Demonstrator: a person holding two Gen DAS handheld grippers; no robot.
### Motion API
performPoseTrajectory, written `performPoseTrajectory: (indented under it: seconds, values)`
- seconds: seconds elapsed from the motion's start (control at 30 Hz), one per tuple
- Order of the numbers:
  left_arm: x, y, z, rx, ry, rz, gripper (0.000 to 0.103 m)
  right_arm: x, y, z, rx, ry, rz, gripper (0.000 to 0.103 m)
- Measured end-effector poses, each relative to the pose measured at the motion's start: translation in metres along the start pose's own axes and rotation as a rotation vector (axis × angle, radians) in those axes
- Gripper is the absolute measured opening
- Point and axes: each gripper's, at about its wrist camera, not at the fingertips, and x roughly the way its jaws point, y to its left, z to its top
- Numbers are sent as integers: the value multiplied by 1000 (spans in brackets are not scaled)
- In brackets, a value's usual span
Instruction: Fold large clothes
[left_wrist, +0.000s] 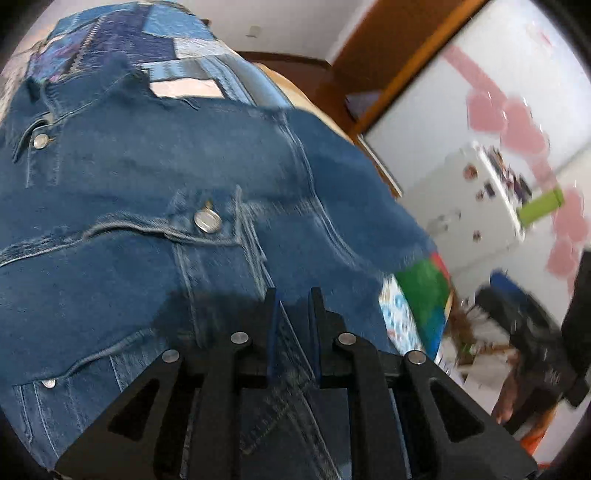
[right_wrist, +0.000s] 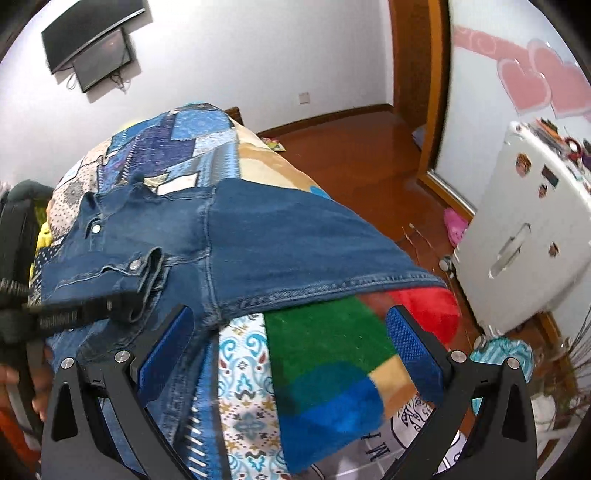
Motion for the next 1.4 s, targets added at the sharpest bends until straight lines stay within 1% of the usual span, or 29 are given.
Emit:
performPoseTrajectory:
  seconds: [0.03,0.07,0.1,0.13,0.17,0.2,0.23,0.27,0.4,0.5,0.6,0.63,0.73,0.8,0.9,0.93,0.97,1.0,1.07,1.1,1.13,1.17,1.27,1.33,1.4]
  values:
    - [-3,-3,-4,27,-2,24,20,1,-2,-1,6,3,-1,103]
    - [-6,-3,-6,38,-10,41,29,2,-5,-1,15,8,0,103]
    - [-12,-2,-8,45,-23,56,40,4,-7,-1,24,11,6,103]
    - [-21,0,-9,49,-43,69,46,5,-11,-1,33,17,10,103]
    - [-33,4,-8,48,-72,89,55,6,-16,1,46,21,15,103]
    - [-43,8,-8,46,-100,111,60,7,-19,1,54,22,21,103]
    - [-58,15,-7,40,-137,149,63,8,-24,3,65,26,28,103]
    - [-65,20,-7,34,-156,175,68,9,-30,4,77,31,38,103]
    - [-109,57,-16,-29,-258,336,88,18,-51,10,160,62,121,103]
    - [-125,82,-27,-81,-287,445,91,36,-71,12,237,113,189,103]
    - [-135,110,-43,-143,-275,513,91,56,-85,9,300,166,236,103]
    - [-135,116,-47,-159,-271,521,91,65,-90,8,326,189,258,103]
    - [-137,131,-65,-207,-258,548,91,85,-104,7,385,223,297,95]
    - [-135,136,-72,-230,-256,555,91,89,-109,9,403,211,319,93]
    - [-133,142,-83,-276,-255,543,91,103,-117,15,437,200,342,86]
    - [-130,144,-86,-297,-250,531,91,109,-120,16,456,204,344,81]
    - [-128,146,-89,-310,-244,523,91,116,-121,17,472,209,333,72]
    - [-127,147,-89,-316,-240,521,91,120,-123,17,476,210,321,68]
    - [-124,148,-93,-322,-229,525,91,127,-126,20,483,206,275,52]
    - [-123,148,-94,-323,-226,528,91,129,-127,22,488,200,251,48]
    - [-122,148,-95,-325,-225,530,91,130,-128,24,491,197,235,38]
    - [-122,148,-96,-326,-225,529,91,130,-129,26,500,191,205,30]
    - [-124,148,-99,-330,-233,522,91,123,-127,33,504,169,169,23]
    - [-127,148,-99,-328,-240,518,91,110,-119,42,460,139,133,21]
    - [-129,147,-100,-323,-247,517,91,96,-111,52,428,103,125,18]
